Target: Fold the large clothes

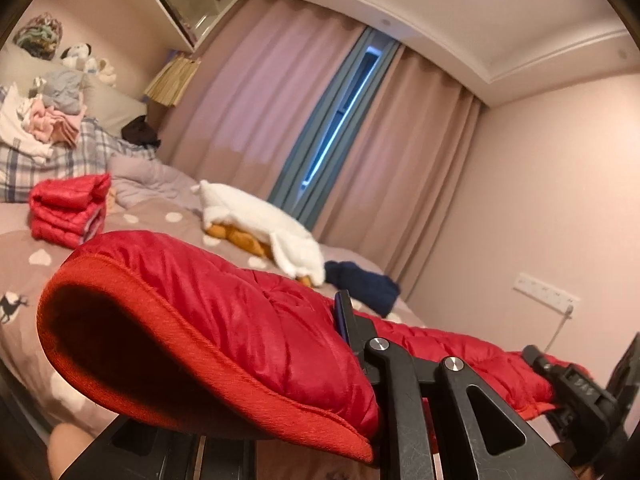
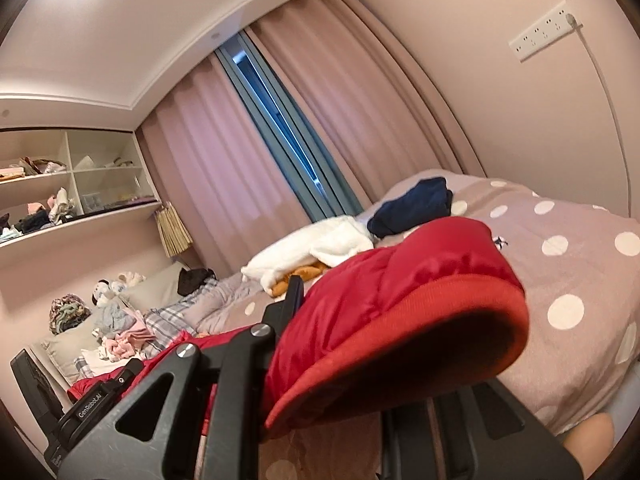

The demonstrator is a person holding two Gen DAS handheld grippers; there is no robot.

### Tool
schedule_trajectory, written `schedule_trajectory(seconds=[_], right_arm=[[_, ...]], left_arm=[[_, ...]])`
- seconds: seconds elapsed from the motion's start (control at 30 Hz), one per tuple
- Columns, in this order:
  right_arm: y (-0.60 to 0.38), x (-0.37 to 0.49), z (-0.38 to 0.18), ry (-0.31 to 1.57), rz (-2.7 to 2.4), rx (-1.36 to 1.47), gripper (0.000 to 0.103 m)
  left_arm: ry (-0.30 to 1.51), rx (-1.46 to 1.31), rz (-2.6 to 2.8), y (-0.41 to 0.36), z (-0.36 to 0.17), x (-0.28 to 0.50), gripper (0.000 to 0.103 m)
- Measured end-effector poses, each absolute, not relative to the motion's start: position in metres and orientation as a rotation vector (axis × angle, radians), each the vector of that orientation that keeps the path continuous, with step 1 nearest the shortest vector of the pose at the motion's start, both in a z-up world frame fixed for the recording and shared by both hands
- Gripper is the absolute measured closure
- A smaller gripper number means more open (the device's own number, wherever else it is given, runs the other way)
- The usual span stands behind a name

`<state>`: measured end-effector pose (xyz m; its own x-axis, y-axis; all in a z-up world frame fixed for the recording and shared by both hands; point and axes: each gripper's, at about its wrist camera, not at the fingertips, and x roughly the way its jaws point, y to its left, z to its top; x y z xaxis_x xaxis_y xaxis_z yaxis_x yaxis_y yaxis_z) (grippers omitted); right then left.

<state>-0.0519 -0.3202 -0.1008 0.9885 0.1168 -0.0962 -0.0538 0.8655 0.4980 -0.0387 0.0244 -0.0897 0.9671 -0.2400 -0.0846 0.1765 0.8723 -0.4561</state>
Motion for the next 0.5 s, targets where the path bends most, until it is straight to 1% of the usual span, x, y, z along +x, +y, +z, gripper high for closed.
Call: schedule_trajectory(seconds=[0.2, 0.5], right_arm=[[-0.324, -0.035, -0.100, 0.127, 0.067, 0.506, 0.084], [-0.331, 0.039, -0.114, 0.223, 0.070, 0.494, 0.084]], left_arm=[[0.156, -0.431, -0.212, 0.016, -0.093, -0.023, 0.086], [0.210, -0.402, -0.183, 0.017, -0.108, 0.038, 0.086]])
